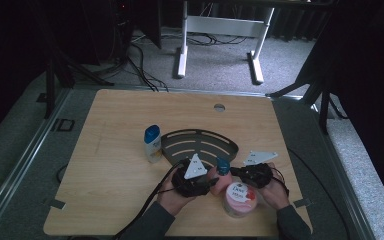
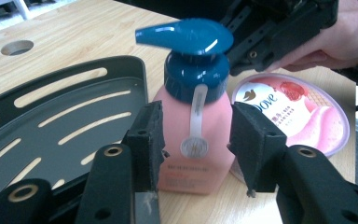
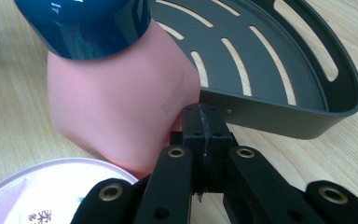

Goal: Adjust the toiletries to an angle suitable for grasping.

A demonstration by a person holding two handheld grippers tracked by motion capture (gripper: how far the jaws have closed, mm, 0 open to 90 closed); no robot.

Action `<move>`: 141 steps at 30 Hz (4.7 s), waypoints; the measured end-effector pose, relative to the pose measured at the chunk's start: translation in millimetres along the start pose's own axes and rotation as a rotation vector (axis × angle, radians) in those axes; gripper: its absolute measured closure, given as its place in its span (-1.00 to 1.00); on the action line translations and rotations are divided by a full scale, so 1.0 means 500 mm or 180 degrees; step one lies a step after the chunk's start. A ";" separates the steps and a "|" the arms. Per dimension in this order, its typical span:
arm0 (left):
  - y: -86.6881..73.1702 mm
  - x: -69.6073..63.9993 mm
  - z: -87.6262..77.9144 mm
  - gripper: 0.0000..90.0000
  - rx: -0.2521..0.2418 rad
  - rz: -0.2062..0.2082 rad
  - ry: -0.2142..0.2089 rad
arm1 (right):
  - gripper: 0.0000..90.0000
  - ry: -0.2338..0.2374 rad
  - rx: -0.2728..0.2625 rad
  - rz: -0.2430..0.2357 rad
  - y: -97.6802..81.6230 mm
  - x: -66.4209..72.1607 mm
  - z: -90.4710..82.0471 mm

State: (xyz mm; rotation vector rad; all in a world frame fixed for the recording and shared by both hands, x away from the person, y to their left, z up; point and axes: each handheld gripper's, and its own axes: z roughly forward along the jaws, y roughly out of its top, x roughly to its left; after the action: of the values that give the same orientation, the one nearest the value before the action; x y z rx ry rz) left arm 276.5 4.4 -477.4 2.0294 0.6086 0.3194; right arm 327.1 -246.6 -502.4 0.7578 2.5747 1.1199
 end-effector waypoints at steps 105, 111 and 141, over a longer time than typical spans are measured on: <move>-0.114 0.023 -0.134 1.00 0.0348 -0.0016 0.0455 | 1.00 0.0070 -0.0012 -0.0119 0.037 -0.008 0.038; -0.127 0.043 -0.131 1.00 0.0432 -0.0089 0.0546 | 1.00 -0.0001 0.0081 -0.0133 0.068 -0.021 0.066; -0.137 0.008 0.001 0.97 0.0696 0.0167 0.0301 | 1.00 -0.0128 0.0171 -0.0028 0.042 -0.045 0.069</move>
State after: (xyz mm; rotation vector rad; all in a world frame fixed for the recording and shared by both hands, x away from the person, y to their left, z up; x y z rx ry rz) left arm 260.5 34.8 -537.0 2.2528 0.6740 0.3962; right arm 367.8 -225.8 -510.4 0.7722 2.5815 1.0263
